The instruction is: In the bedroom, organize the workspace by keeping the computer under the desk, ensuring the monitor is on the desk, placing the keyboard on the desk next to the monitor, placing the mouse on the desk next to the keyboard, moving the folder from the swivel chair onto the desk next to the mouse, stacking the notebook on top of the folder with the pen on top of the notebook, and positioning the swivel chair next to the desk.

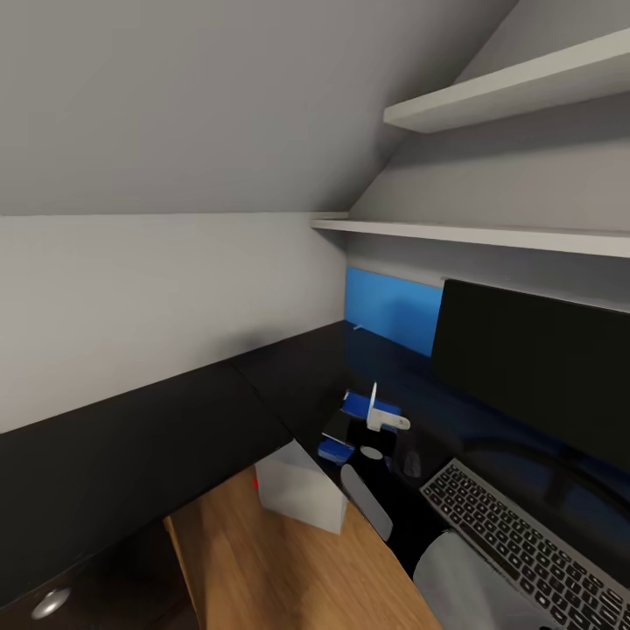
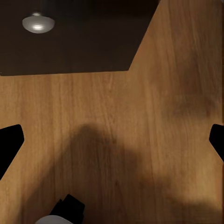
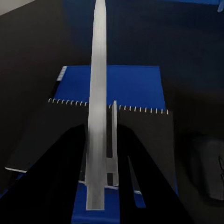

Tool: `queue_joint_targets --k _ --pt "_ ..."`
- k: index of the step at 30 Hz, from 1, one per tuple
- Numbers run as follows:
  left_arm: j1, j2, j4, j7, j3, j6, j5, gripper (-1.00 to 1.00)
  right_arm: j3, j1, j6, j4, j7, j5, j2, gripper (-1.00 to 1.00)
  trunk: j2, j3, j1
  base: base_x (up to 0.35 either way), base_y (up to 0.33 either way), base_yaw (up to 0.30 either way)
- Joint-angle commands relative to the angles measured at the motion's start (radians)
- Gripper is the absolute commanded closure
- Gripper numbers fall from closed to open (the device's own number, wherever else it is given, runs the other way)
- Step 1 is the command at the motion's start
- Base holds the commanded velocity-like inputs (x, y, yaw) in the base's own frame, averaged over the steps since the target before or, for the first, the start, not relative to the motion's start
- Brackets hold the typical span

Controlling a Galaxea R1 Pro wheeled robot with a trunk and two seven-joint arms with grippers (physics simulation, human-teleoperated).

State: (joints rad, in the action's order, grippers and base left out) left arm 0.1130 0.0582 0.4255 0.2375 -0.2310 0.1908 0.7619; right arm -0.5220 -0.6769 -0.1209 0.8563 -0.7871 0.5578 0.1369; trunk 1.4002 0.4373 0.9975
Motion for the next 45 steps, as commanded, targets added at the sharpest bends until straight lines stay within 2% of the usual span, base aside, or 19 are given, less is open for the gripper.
queue_joint_targets --k 1,12,18,24,30,31,32,34,37,45 --pt "0.001 0.001 0.001 0.007 -0.008 0.004 0.008 -1.00 -0.002 -0.001 -0.004 0.000 -0.006 0.003 0.000 1.00 0.001 0.001 0.001 0.293 0.000 0.000" --pt "0.001 0.000 0.001 0.007 -0.009 0.004 0.007 -1.00 0.004 -0.001 0.001 -0.043 0.000 0.006 -0.001 1.00 0.001 0.001 0.001 0.246 0.000 0.000" --pt "0.001 0.000 0.001 0.007 -0.010 0.004 0.007 -1.00 0.007 -0.002 0.001 -0.055 0.038 0.007 -0.013 1.00 0.001 0.001 0.001 0.039 0.000 0.000" --pt "0.001 0.000 0.001 0.007 -0.010 0.005 0.007 -1.00 0.030 -0.005 0.001 -0.127 0.106 0.008 -0.021 1.00 0.001 0.001 0.001 0.004 0.000 0.000" --pt "0.001 0.000 0.001 0.006 -0.011 0.004 0.007 -1.00 0.075 -0.015 0.001 -0.248 0.198 0.009 -0.022 1.00 0.001 0.001 0.001 0.000 0.000 0.000" --pt "0.001 0.000 0.001 0.006 -0.011 0.004 0.007 -1.00 0.089 -0.023 0.001 -0.274 0.219 0.009 -0.022 1.00 0.001 0.001 0.001 0.000 0.000 0.000" --pt "0.001 0.000 0.001 0.007 -0.011 0.004 0.007 -1.00 0.113 -0.041 0.001 -0.323 0.271 0.010 -0.022 1.00 0.001 0.001 0.001 0.000 0.000 0.000" --pt "0.001 0.000 0.001 0.006 -0.011 0.004 0.007 -1.00 0.126 -0.053 0.001 -0.359 0.314 0.009 -0.022 1.00 0.001 0.001 0.001 0.000 0.000 0.000" --pt "0.001 0.000 0.001 0.007 -0.011 0.004 0.007 -1.00 0.133 -0.062 0.001 -0.379 0.341 0.010 -0.022 1.00 0.001 0.001 0.001 0.000 0.000 0.000" --pt "0.001 0.000 0.001 0.007 -0.011 0.004 0.007 -1.00 0.135 -0.066 0.001 -0.386 0.351 0.010 -0.021 1.00 0.001 0.001 0.001 0.000 0.000 0.000"
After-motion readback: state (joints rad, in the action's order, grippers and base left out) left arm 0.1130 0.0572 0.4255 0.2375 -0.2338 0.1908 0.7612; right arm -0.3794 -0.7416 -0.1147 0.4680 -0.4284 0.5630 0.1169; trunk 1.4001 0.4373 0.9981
